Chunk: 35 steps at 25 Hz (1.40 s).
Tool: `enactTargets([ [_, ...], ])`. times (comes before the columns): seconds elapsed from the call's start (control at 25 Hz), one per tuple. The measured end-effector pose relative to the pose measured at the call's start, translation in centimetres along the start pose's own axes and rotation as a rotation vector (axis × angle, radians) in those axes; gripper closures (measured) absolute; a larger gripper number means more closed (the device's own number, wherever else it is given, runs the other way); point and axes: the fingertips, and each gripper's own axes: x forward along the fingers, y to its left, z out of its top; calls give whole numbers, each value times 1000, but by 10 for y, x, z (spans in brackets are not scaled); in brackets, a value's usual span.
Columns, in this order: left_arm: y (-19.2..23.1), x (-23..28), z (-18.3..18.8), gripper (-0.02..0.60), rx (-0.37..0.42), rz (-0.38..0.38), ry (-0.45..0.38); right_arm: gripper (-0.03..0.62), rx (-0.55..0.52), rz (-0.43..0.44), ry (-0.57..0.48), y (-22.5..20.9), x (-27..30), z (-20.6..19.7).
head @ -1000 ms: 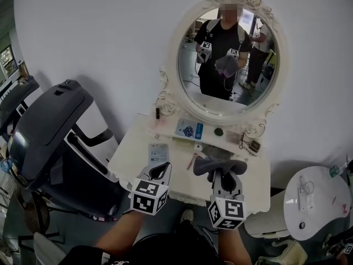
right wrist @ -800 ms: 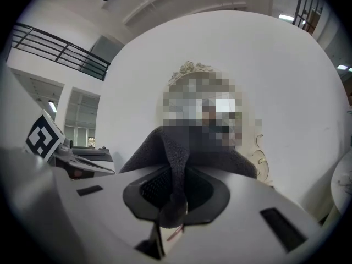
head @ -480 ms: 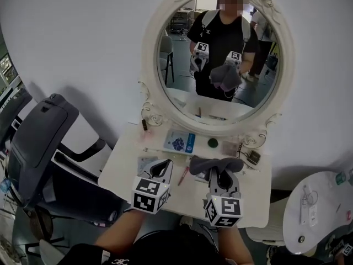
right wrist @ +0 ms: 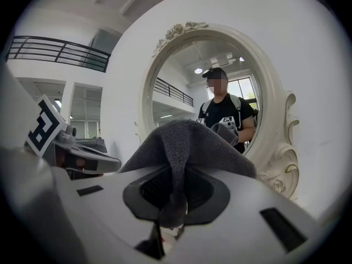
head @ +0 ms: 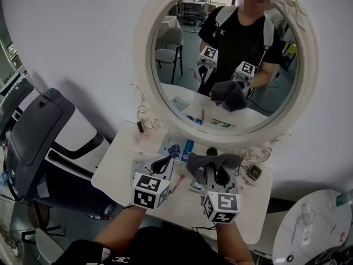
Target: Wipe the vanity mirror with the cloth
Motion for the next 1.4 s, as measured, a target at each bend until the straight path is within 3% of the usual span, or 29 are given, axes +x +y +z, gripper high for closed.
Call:
enactTargets([
  [0.2,-1,20,1,575,-55,-19,18,553,5,29,37,-9,37,-7],
  [0.52,15,31,1,575,-50,5,43,553,18,-9,100,-21,99,-24],
  [0.88,30,41,9,575,-19,-69,34,553,29,-102,187,-34,145,-43],
  [1.4,58,43,11,575,-52,-119,16,553,8,-220,268,-54,172,-59],
])
